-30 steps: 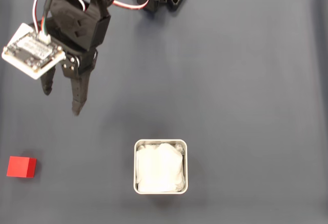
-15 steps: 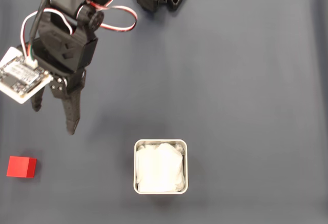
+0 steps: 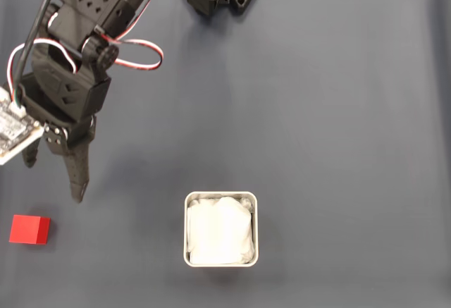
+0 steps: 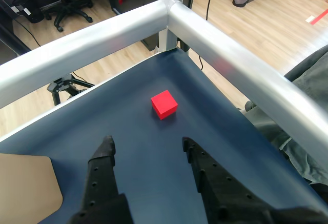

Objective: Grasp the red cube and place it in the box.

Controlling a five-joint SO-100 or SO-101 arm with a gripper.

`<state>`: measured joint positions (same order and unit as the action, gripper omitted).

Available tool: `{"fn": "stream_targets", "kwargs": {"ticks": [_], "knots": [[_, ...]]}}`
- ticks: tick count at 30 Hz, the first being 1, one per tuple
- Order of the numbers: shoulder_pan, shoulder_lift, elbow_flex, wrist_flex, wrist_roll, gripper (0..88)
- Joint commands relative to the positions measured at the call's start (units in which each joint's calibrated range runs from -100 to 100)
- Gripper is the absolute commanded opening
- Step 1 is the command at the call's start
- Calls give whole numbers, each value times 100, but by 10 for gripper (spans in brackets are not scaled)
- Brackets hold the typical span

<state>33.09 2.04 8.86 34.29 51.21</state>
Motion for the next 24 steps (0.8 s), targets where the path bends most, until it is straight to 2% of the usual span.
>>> {"fn": "stream_targets", "kwargs": {"ticks": [1, 24], "knots": [[122, 160, -503, -183, 73, 315], [79, 1893, -2154, -478, 59, 330]]}}
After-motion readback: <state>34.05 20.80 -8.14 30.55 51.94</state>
